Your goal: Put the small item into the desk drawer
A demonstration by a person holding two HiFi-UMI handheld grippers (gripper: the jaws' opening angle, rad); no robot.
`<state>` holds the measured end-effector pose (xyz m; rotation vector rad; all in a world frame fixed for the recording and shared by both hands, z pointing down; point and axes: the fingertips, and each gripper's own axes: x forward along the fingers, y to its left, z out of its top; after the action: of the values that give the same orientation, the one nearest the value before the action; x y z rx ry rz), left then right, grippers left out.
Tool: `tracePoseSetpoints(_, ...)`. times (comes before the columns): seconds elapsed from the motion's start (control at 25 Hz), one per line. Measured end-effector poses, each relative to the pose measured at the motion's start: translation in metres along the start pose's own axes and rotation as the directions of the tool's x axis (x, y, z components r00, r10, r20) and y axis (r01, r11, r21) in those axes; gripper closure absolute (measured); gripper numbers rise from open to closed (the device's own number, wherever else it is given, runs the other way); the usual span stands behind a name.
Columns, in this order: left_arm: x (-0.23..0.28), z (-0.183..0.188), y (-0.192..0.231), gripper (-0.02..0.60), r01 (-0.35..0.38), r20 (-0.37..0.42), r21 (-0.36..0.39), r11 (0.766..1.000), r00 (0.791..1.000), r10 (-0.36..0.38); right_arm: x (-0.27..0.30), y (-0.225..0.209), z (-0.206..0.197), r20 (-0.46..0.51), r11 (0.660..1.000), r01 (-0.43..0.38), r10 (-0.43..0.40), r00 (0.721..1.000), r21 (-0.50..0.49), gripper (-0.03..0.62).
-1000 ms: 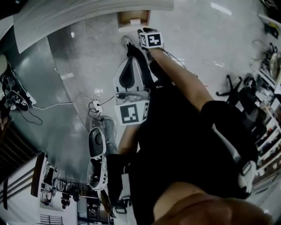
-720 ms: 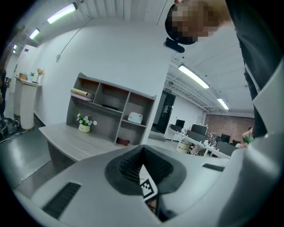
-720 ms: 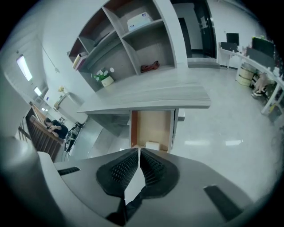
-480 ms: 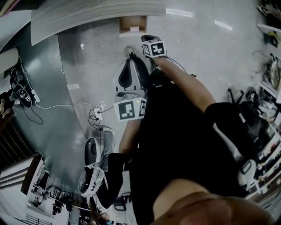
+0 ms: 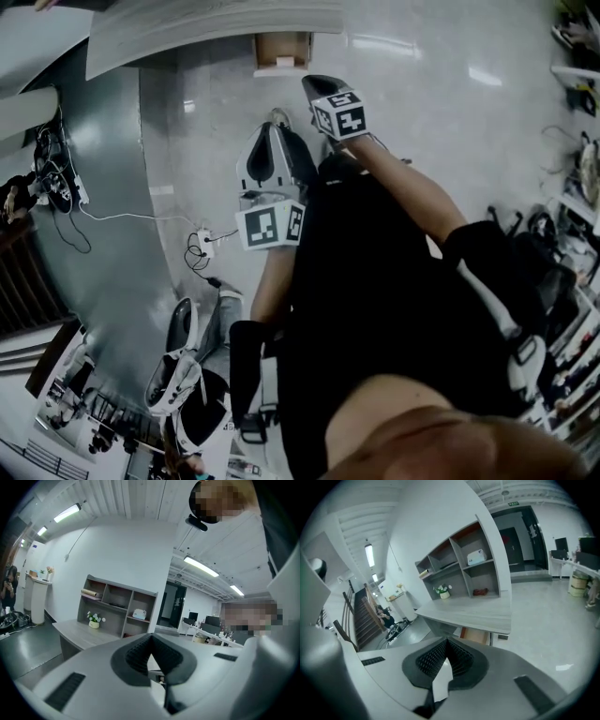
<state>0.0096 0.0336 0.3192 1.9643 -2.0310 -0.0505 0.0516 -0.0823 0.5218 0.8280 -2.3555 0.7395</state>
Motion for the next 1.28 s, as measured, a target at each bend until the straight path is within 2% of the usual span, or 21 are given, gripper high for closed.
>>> tracePoseSetpoints(0.36, -0.013, 0.003, -0.02, 0.589, 0.03, 0.003, -0.015, 0.999, 1.0, -0.03, -0.082, 0.021, 0.025, 0.148, 0.995, -0.052, 0.064, 0.987, -0.079, 0.594)
tracePoseSetpoints(0.72, -0.021, 0.026, 0.002, 0.589, 0.06, 0.021, -0.02, 0.998, 0.998, -0.06, -0.147, 0.064, 0.068, 0.289, 0.986, -0.066, 0.108, 0.951, -0.15, 0.594)
tracePoseSetpoints(0.96, -0.029, 0.036, 0.018, 0.589, 0.076, 0.032, -0.015, 0.997, 0.997, -0.075, -0.169, 0.088, 0.076, 0.332, 0.988, -0.072, 0.113, 0.936, -0.134, 0.594)
tracePoseSetpoints(1.28, -0.033, 0.039, 0.031, 0.589, 0.091, 0.037, -0.02, 0.996, 0.995, -0.09, -0.168, 0.104, 0.072, 0.341, 0.989, -0.051, 0.096, 0.935, -0.137, 0.594)
